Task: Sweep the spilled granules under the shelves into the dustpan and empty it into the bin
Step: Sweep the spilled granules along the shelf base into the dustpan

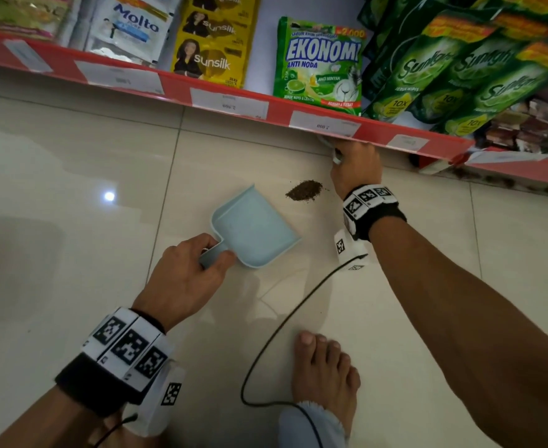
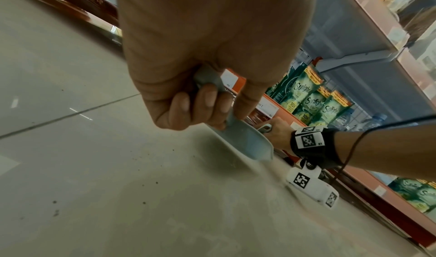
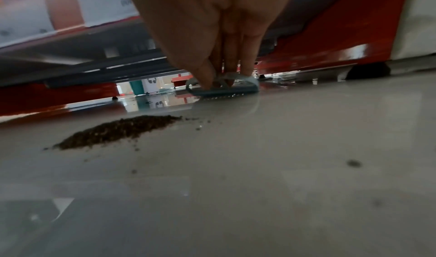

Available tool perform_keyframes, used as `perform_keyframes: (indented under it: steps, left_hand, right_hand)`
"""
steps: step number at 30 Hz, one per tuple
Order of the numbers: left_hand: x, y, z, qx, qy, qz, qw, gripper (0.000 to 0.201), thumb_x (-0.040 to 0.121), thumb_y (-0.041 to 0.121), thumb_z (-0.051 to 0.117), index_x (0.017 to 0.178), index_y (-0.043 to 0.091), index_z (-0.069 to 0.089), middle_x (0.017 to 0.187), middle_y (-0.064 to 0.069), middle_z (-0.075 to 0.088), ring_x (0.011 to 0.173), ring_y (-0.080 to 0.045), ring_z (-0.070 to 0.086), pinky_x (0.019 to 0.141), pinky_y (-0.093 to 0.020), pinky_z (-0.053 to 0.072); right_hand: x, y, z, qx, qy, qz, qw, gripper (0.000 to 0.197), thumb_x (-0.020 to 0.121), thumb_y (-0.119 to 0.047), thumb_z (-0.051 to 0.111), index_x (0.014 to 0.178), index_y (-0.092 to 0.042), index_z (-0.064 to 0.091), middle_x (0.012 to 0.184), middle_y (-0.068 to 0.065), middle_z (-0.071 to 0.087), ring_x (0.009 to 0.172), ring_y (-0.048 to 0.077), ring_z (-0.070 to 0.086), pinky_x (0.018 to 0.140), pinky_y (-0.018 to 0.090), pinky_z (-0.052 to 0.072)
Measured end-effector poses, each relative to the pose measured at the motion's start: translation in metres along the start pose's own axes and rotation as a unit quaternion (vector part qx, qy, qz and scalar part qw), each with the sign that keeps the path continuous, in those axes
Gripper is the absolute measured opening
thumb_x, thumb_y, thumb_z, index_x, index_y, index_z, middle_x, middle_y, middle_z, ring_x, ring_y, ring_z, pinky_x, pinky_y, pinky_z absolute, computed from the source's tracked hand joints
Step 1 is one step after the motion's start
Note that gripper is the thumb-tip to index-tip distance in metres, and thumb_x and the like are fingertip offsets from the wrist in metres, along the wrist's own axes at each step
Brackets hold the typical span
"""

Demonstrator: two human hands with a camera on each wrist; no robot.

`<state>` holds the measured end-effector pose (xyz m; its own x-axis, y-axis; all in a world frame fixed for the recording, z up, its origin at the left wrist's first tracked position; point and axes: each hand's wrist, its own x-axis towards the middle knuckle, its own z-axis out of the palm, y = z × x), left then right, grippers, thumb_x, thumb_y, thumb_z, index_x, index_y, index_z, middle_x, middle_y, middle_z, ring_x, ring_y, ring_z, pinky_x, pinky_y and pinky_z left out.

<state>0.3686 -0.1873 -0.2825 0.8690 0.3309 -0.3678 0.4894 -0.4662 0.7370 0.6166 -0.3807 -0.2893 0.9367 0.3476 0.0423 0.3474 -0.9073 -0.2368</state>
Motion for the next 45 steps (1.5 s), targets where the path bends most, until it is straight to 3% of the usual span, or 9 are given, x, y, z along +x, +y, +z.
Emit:
perform_keyframes:
  steps: [7,12,16,24,29,33,37,41,45]
  left_hand:
    - [-0.002,-0.006,-0.005,-0.015,0.004,-0.007,1.000,0.026,0.088,0.043,0.061,0.069,0.026,0.053,0.052,0.007,0.054,0.049,-0.002,0.053,0.050,-0.025,0.036]
    - [-0.001,-0.004,-0.004,-0.012,0.001,-0.011,1.000,0.027,0.088,0.042,0.062,0.069,0.026,0.053,0.054,0.007,0.055,0.051,-0.007,0.051,0.051,-0.025,0.037]
    - [0.000,0.003,-0.003,-0.015,-0.003,-0.001,1.000,0.027,0.088,0.041,0.062,0.068,0.024,0.053,0.054,0.005,0.054,0.051,-0.010,0.051,0.051,-0.026,0.037]
    - [-0.005,0.000,-0.007,-0.006,0.008,-0.005,1.000,0.027,0.088,0.041,0.061,0.068,0.025,0.053,0.054,0.006,0.055,0.051,-0.010,0.052,0.051,-0.026,0.037]
    - [-0.003,-0.004,-0.007,-0.005,0.010,-0.011,1.000,0.027,0.088,0.042,0.060,0.069,0.024,0.052,0.055,0.006,0.055,0.052,-0.010,0.052,0.051,-0.026,0.037]
    - [-0.001,-0.001,-0.003,0.010,0.000,-0.011,1.000,0.028,0.088,0.044,0.059,0.069,0.024,0.053,0.055,0.005,0.056,0.052,-0.011,0.053,0.050,-0.025,0.036]
    - [0.002,0.004,0.001,0.004,-0.005,-0.011,1.000,0.027,0.088,0.042,0.061,0.069,0.024,0.054,0.054,0.005,0.055,0.048,-0.007,0.050,0.049,-0.022,0.033]
    - [0.004,0.007,0.004,0.007,-0.013,-0.013,1.000,0.027,0.090,0.042,0.060,0.070,0.024,0.054,0.054,0.006,0.055,0.048,-0.006,0.050,0.048,-0.021,0.033]
    - [0.004,0.009,0.005,0.010,-0.014,-0.012,1.000,0.024,0.090,0.041,0.060,0.072,0.025,0.055,0.058,0.006,0.057,0.052,-0.006,0.053,0.049,-0.021,0.033]
  right_hand:
    - [-0.044,0.011,-0.034,0.096,-0.057,-0.237,0.965,0.029,0.091,-0.005,0.063,0.118,-0.013,0.072,0.116,0.006,0.072,0.099,0.026,0.072,0.085,0.041,0.058]
    - [-0.042,0.018,-0.037,-0.049,0.047,-0.121,0.990,0.043,0.084,0.004,0.052,0.120,-0.014,0.067,0.102,0.014,0.073,0.087,0.038,0.068,0.072,0.045,0.057]
    - [-0.025,0.003,-0.017,-0.050,0.012,-0.036,0.998,0.052,0.084,0.005,0.052,0.129,-0.019,0.063,0.103,0.018,0.071,0.090,0.040,0.066,0.076,0.044,0.056]
    - [-0.030,0.001,-0.022,0.074,-0.170,-0.237,0.954,0.050,0.077,0.012,0.064,0.120,-0.012,0.070,0.127,0.007,0.067,0.119,0.025,0.063,0.108,0.040,0.046]
    - [-0.038,0.028,-0.053,0.076,-0.165,-0.245,0.952,0.038,0.084,0.003,0.068,0.117,-0.015,0.073,0.119,0.004,0.071,0.108,0.024,0.069,0.093,0.041,0.055]
    - [-0.043,0.038,-0.062,0.047,-0.040,-0.133,0.989,0.034,0.089,-0.001,0.063,0.119,-0.014,0.071,0.110,0.009,0.075,0.091,0.030,0.071,0.081,0.043,0.058]
    - [-0.060,0.023,-0.049,-0.034,-0.060,-0.012,0.998,0.038,0.091,-0.005,0.053,0.122,-0.020,0.068,0.085,0.018,0.072,0.075,0.035,0.064,0.075,0.041,0.057]
    - [-0.084,-0.006,-0.034,-0.030,-0.101,-0.040,0.994,0.034,0.094,-0.011,0.050,0.123,-0.021,0.066,0.080,0.015,0.070,0.071,0.035,0.061,0.071,0.036,0.053]
    - [-0.089,-0.015,-0.036,0.031,-0.034,-0.066,0.997,0.029,0.093,-0.009,0.054,0.118,-0.015,0.067,0.087,0.011,0.070,0.073,0.034,0.061,0.066,0.034,0.050]
